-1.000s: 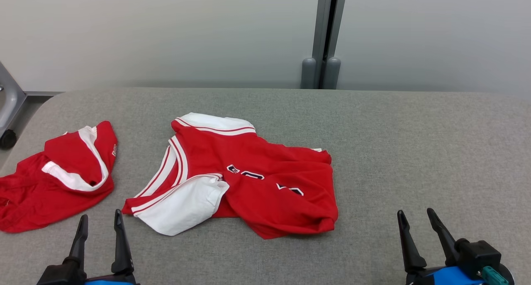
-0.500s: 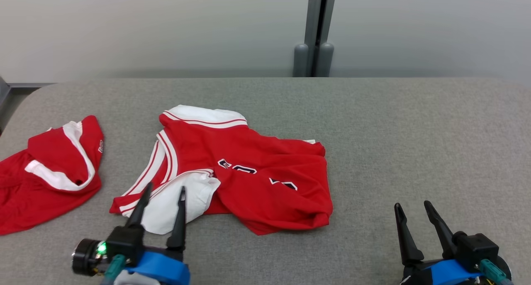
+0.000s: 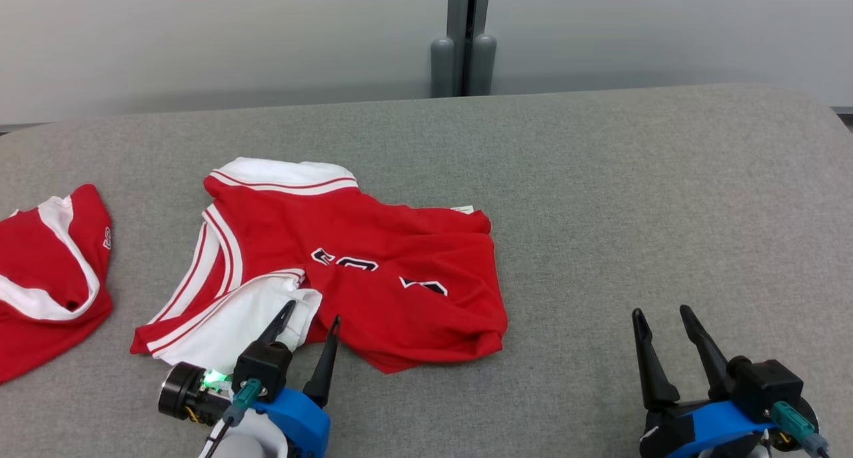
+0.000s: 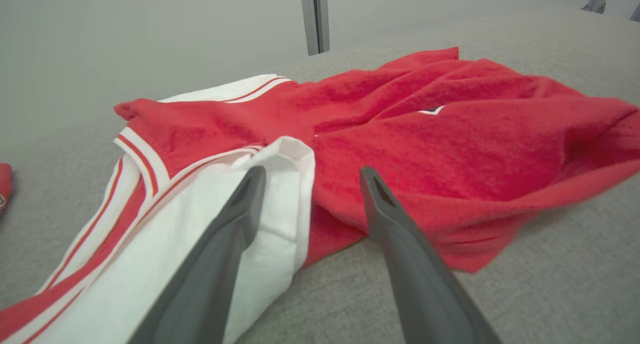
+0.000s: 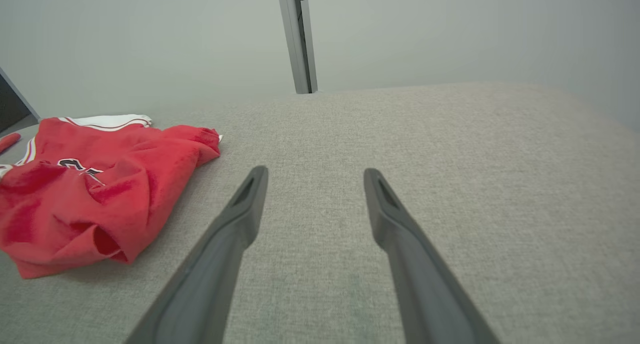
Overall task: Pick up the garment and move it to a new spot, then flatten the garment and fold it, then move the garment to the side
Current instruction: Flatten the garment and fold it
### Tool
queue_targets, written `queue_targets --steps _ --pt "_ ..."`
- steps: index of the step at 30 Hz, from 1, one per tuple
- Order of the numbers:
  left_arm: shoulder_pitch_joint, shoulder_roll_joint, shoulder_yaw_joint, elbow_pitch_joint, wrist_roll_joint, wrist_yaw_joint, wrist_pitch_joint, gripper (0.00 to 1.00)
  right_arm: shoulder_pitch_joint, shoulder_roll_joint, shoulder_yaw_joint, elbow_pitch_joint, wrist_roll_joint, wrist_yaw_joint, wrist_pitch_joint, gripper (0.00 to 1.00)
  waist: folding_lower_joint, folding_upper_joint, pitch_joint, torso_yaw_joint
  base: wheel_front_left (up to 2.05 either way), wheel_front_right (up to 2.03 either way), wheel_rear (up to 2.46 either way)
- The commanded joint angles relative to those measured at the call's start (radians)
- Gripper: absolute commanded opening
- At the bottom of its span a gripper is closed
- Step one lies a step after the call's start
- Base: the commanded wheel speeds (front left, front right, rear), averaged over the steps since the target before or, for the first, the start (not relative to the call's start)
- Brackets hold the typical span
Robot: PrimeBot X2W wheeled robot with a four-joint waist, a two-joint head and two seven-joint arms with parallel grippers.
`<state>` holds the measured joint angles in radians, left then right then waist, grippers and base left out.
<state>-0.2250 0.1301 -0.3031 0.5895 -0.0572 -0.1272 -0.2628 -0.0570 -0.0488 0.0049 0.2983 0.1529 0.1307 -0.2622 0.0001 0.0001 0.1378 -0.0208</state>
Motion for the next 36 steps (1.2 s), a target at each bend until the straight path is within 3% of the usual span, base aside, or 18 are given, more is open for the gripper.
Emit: queue_targets --steps 1,8,15,16,17,21,26,36 --pt "-0.030 0.009 0.003 0.018 0.010 0.016 -0.003 1.00 -0.012 -0.003 0.000 -0.006 0.005 0.000 -0.004 1.00 -0.0001 -0.0001 0.007 -0.004 0.00 0.00 0.00" --pt "-0.076 0.023 0.014 0.108 0.025 0.058 -0.003 1.00 -0.023 -0.003 0.003 -0.003 0.013 0.000 -0.004 1.00 -0.0001 -0.0001 0.025 -0.011 0.00 0.00 0.00" --pt "-0.123 0.020 0.014 0.194 0.013 0.062 -0.003 1.00 -0.030 -0.003 0.016 0.003 0.025 0.000 -0.004 1.00 -0.0001 -0.0001 0.030 -0.017 0.00 0.00 0.00" --pt "-0.126 0.020 0.020 0.203 0.007 0.064 -0.003 0.40 -0.030 -0.003 0.017 0.003 0.027 0.000 -0.004 1.00 -0.0001 -0.0001 0.029 -0.017 0.00 0.00 0.00" --pt "-0.132 0.022 0.023 0.204 0.003 0.065 -0.003 0.00 -0.028 -0.003 0.019 0.003 0.028 0.000 -0.004 1.00 -0.0001 -0.0001 0.028 -0.017 0.00 0.00 0.00" --pt "-0.126 0.023 0.036 0.209 -0.020 0.057 -0.003 0.00 -0.012 -0.003 0.020 0.007 0.030 0.000 -0.004 1.00 -0.0001 -0.0001 0.017 -0.009 0.00 0.00 0.00" --pt "-0.062 0.023 0.031 0.121 -0.032 0.043 -0.003 0.00 0.006 -0.003 0.013 0.018 0.036 0.000 -0.004 1.00 -0.0001 -0.0001 -0.017 0.021 0.00 0.00 0.00" --pt "0.113 0.094 -0.011 -0.111 -0.028 0.025 0.052 0.00 0.046 -0.003 0.001 0.027 0.046 0.000 -0.004 1.00 -0.0001 -0.0001 -0.082 0.103 0.00 0.00 0.00"
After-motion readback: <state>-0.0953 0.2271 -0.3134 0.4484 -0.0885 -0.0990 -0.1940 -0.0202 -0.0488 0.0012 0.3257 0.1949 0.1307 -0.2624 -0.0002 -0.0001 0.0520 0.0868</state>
